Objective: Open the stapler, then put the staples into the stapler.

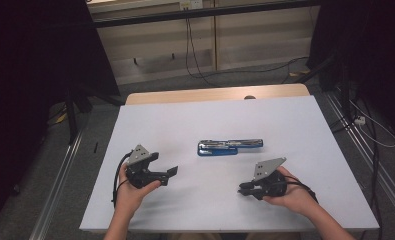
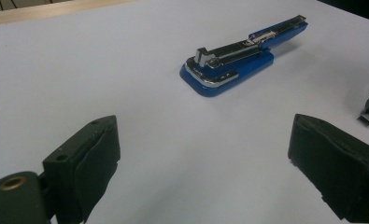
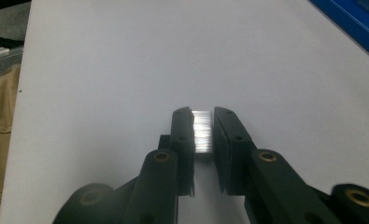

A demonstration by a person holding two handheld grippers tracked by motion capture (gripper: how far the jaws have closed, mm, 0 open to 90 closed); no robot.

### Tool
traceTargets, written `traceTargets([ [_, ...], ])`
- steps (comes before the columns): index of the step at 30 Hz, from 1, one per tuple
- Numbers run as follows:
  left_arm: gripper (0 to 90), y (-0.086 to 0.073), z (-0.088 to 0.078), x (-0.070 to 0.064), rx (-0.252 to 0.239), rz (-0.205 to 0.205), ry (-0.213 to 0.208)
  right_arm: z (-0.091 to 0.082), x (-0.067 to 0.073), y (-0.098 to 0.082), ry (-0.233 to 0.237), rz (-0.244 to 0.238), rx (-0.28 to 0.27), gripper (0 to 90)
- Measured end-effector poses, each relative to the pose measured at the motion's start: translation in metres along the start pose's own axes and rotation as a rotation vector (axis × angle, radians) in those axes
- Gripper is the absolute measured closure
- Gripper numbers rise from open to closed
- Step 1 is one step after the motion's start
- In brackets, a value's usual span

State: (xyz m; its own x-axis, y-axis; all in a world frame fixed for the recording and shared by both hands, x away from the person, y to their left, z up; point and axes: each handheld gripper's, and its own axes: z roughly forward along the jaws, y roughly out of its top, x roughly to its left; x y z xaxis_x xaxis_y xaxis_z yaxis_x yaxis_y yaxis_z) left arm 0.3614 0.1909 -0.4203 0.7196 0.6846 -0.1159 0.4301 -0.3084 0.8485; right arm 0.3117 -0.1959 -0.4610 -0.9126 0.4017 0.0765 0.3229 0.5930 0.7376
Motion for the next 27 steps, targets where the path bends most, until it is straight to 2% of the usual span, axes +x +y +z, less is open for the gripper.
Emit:
traceTargets([
  [6, 7.6, -0.001, 0.002, 0.000, 0.007, 0.005, -0.014, 0.000, 0.001, 0.001, -0.005, -0.009, 0.003, 79.3],
  [14, 6.6, -0.003, 0.001, -0.001, 0.021, 0.016, -0.018, -0.006, -0.005, 0.002, -0.014, 0.012, -0.024, 79.3],
  [27, 6.6, -0.004, -0.003, 0.003, 0.006, -0.005, -0.019, -0.012, -0.013, 0.013, -0.040, 0.005, -0.055, 79.3],
])
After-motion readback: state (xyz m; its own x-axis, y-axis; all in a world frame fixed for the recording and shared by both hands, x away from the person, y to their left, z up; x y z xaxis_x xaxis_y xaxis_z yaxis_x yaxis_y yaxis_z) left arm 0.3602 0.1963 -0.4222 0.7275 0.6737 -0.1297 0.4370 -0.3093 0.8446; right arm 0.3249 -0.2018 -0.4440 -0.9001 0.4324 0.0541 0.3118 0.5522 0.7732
